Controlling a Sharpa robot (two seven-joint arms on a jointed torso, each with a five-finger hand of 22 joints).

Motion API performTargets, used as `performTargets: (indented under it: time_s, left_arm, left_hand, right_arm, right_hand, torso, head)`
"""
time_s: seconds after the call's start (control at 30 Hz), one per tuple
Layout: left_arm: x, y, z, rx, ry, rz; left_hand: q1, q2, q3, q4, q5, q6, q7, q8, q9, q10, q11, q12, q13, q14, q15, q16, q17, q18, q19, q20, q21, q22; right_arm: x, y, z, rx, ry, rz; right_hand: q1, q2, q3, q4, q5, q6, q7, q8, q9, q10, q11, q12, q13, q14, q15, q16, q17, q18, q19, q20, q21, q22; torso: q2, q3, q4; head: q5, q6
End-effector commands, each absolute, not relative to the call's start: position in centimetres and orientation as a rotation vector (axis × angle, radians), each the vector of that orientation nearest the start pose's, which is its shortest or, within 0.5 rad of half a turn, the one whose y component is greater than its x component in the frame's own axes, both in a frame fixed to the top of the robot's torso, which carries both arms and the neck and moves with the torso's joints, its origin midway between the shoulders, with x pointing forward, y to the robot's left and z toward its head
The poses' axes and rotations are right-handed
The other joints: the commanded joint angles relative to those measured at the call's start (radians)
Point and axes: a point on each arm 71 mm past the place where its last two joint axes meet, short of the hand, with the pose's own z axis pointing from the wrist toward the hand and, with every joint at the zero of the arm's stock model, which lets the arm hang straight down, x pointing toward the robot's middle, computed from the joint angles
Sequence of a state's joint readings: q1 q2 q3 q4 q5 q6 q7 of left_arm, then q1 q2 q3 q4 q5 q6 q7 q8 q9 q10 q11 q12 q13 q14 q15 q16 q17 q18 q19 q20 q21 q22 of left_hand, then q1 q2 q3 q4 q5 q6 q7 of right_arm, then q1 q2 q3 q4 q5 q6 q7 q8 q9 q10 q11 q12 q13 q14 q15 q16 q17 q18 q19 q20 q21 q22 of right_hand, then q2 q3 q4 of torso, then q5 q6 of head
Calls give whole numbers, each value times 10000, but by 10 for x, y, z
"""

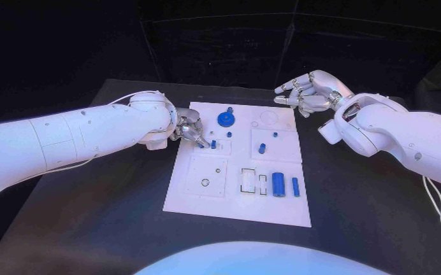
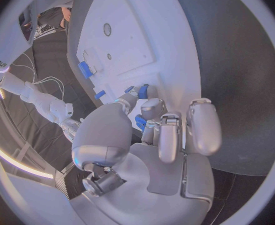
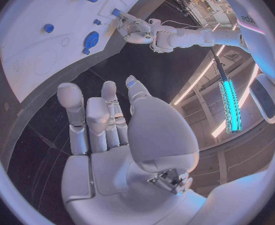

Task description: Assemble the parts on the task board

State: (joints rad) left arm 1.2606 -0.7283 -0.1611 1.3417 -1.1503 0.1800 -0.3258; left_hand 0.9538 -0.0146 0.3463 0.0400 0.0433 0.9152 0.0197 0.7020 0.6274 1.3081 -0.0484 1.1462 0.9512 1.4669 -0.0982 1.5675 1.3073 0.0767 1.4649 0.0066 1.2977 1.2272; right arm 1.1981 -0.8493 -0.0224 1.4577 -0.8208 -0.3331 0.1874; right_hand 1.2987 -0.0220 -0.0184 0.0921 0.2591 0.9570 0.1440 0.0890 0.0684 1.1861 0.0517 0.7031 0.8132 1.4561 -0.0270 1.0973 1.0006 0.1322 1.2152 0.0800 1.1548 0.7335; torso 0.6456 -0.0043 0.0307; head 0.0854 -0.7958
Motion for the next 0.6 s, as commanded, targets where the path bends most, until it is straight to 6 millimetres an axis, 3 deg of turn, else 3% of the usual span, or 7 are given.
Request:
performTargets:
  time_s: [0.03,0.43,0.6]
  left_arm:
    - [500,207,-245,140,23420,-4323]
    - [500,206,-245,14,23381,-4399]
    - [500,205,-245,-14,23401,-4431]
  left_hand:
    - [64,154,-30,-4,53,69,-14,73,26,46,-17,34,7,1039,-105,33,2635,-51,184,-60,42,21]
    - [728,1013,580,-300,34,-22,-109,173,173,60,-111,15,16,1039,-190,33,2635,-51,182,-147,24,25]
    - [820,1111,728,-387,34,-52,-108,203,216,62,-113,8,18,1039,-195,33,2635,-54,182,-160,23,30]
  right_arm:
    - [499,-220,-175,3470,16103,10999]
    - [499,-219,-175,3461,16127,11015]
    - [499,-219,-175,3461,16137,11016]
  right_hand:
    - [-32,69,-31,4,35,-49,-10,-24,-7,-42,10,-37,-11,42,19,-36,-10,151,-53,13,-35,-13]
    - [-32,69,-31,4,35,-49,-10,-24,-7,-42,10,-37,-11,42,19,-36,-10,151,-53,13,-35,-13]
    - [-32,69,-31,4,35,-49,-10,-24,-7,-42,10,-37,-11,42,19,-36,-10,151,-53,13,-35,-13]
  torso:
    - [-1,-1,0]
    - [6,0,-2]
    - [2,-2,-4]
  head:
    - [-2,0]
    - [-10,-21]
    - [-9,-29]
